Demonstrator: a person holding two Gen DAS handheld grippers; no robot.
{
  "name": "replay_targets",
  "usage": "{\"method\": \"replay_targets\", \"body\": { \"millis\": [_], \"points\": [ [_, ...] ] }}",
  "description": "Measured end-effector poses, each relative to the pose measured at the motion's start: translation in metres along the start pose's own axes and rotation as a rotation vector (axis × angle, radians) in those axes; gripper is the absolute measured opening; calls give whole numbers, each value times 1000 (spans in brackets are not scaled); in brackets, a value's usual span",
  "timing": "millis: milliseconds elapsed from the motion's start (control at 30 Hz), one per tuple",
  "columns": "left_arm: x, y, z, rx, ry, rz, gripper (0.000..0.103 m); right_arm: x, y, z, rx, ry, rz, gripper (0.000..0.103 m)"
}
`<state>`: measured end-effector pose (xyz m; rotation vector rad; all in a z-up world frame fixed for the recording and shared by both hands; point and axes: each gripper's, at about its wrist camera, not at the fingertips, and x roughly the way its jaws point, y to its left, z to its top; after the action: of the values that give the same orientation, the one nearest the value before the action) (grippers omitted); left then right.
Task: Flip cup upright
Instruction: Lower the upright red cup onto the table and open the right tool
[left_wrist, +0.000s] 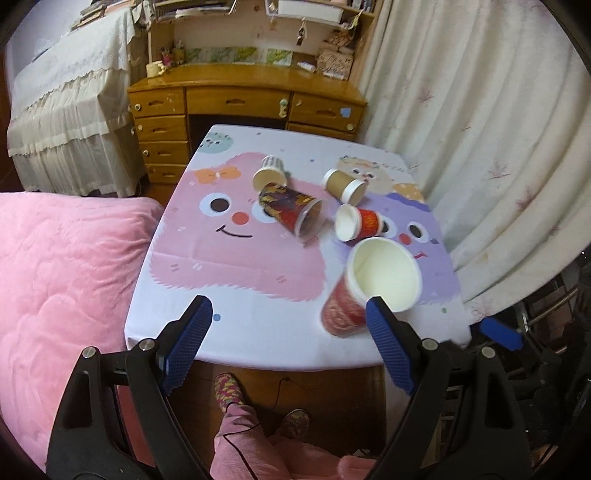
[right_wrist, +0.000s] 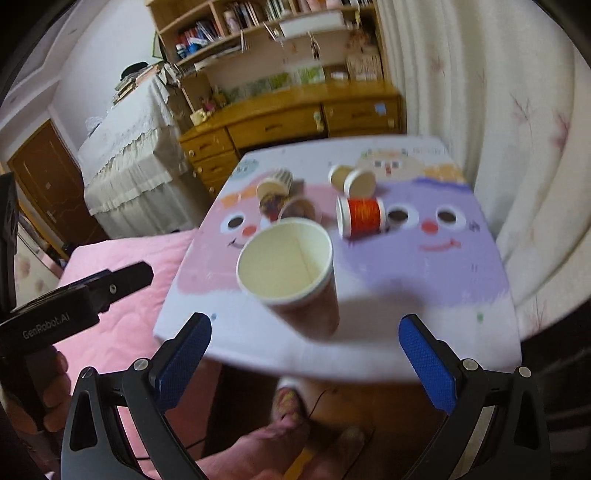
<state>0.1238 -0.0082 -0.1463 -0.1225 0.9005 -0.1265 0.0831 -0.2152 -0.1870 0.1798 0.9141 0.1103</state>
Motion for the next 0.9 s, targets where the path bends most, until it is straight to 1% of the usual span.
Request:
{"method": "replay_targets", "body": {
  "millis": [100,200,267,333,400,500,600,700,767,833,900],
  "points": [
    [-19,-13,-3,19,-21,-8,83,-23,-6,-10,29,61,-26,103],
    [-31,-27,-4,63,-20,2,83,-42,-14,-20,93,115,-10,103],
    [-41,-36,-6,78,-18,5,83,-53,-19,-24,138,136,1,103],
    [-48,-43,-9,90,-8,0,84,-66,-24,-27,163,142,-8,103],
    [-52,-50,-12,102,3,15,84,-78,-25,-29,145,130,-34,103],
    [-59,-53,-20,88,2,40,84,-96,-26,-31,128,104,-56,103],
    [-63,-60,-29,93,-2,71,84,-115,-26,-36,123,41,-95,103],
    [-65,-67,-32,123,-21,101,90,-137,-21,-39,102,-28,-129,103],
    [-66,-69,-32,122,-40,113,98,-152,-18,-41,83,-72,-154,103],
    [-69,-71,-33,117,-61,121,102,-162,-14,-41,68,-94,-177,103],
    [-72,-73,-34,113,-83,135,102,-167,-9,-39,56,-103,-188,103]
  ]
}}
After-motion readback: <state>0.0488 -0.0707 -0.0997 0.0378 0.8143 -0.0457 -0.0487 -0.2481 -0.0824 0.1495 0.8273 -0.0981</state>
